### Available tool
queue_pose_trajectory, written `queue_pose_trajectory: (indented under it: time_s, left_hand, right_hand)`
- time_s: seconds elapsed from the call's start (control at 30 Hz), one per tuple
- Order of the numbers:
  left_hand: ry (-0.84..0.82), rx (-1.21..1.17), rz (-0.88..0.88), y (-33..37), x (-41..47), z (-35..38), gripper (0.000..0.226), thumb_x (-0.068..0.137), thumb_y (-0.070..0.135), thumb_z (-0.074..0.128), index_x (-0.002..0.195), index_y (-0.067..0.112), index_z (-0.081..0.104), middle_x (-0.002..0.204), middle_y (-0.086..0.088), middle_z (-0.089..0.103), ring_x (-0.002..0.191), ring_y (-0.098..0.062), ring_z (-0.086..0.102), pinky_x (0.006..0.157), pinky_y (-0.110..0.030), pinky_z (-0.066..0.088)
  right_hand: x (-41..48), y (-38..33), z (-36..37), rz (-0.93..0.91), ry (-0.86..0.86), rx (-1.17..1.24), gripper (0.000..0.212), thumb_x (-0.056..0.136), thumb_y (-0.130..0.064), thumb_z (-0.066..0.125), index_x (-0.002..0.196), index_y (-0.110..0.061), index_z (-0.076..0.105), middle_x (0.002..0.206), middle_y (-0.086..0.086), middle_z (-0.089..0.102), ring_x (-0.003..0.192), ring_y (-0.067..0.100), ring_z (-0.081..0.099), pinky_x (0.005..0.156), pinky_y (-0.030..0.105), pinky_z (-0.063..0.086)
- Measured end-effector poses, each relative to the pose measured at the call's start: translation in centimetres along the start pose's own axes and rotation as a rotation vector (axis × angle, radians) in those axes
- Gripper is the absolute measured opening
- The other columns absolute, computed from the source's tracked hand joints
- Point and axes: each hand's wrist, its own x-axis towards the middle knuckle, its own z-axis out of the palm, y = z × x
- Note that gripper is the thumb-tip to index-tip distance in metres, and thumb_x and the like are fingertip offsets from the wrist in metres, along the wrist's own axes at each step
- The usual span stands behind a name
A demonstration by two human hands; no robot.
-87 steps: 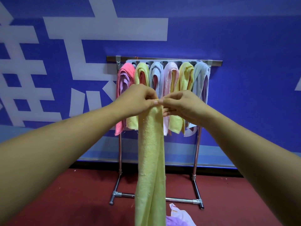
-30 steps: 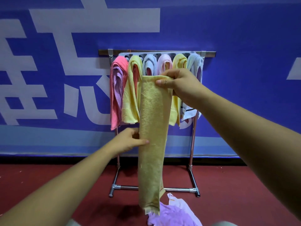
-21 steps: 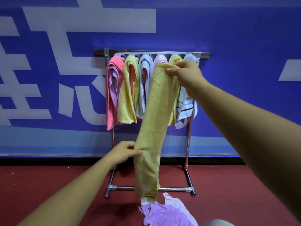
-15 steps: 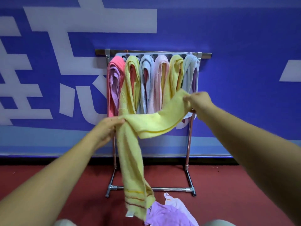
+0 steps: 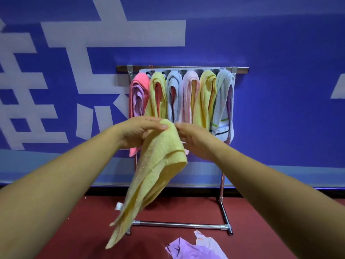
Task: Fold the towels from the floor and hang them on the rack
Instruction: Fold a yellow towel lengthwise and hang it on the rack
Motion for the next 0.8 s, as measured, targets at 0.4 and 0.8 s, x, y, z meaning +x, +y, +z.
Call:
queue_pose_trajectory:
  time_s: [0.4,0.8]
  left_hand:
    - [-0.097,0.060,0.055,1.2,1.4,-2.8,0.026,0.082,0.028,0.074,0.100,0.009,0.074,0.097,-0.008,0.071,0.090,-0.021,0.066,0.088,-0.036,0.049]
    - [-0.096,-0.019,0.176,4.9,6.8,-1.4,0.037,0.091,0.017,0.064,0.119,-0.007,0.063,0.118,-0.018,0.067,0.104,-0.025,0.067,0.093,-0.032,0.054]
  right_hand:
    - [0.4,-7.2,0.1,-0.066,-0.097,-0.360,0.037,0.090,-0.027,0.072,0.097,0.008,0.062,0.086,0.014,0.060,0.079,0.026,0.057,0.074,0.034,0.046]
    - [0.7,-9.8,-7.4,0.006,-0.016,-0.157,0.032,0.098,-0.015,0.058,0.114,0.013,0.060,0.097,0.015,0.067,0.091,0.026,0.066,0.080,0.030,0.058]
